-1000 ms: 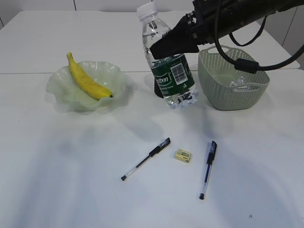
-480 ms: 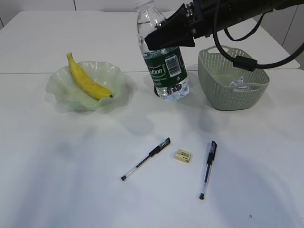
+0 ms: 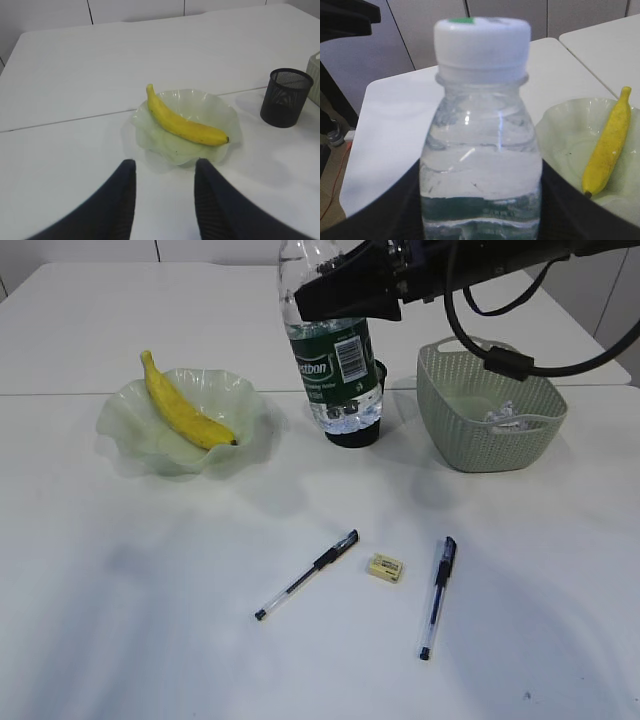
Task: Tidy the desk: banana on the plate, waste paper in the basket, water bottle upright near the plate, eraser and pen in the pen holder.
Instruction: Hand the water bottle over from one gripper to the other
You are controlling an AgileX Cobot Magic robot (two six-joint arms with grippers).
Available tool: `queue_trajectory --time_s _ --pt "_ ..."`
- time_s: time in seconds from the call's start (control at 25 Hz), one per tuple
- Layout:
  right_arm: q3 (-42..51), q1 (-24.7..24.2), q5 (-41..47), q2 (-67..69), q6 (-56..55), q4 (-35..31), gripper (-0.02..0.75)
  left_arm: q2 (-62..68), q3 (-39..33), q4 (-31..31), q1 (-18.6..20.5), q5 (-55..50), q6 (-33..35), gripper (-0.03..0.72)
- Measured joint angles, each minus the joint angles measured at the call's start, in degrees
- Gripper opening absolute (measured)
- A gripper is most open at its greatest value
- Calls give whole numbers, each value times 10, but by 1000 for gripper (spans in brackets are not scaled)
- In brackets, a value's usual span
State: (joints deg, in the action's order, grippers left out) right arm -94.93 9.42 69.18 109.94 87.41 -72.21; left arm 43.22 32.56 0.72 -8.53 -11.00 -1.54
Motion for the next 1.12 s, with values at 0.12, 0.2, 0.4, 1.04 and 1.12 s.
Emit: queue_trajectory --time_s 0.12,0.2,0.4,1.04,1.12 --pt "0 0 0 0 5 -13 402 0 -19 0 0 29 0 276" --pt "0 0 0 0 8 -22 402 0 -32 0 0 38 0 276" --pt "0 0 -1 0 13 -34 402 0 -68 -1 0 81 0 276" --pt "0 0 -1 0 14 -52 402 0 -121 -7 0 119 0 276" --pt "0 0 -2 0 14 -56 402 0 -121 -7 0 119 0 276"
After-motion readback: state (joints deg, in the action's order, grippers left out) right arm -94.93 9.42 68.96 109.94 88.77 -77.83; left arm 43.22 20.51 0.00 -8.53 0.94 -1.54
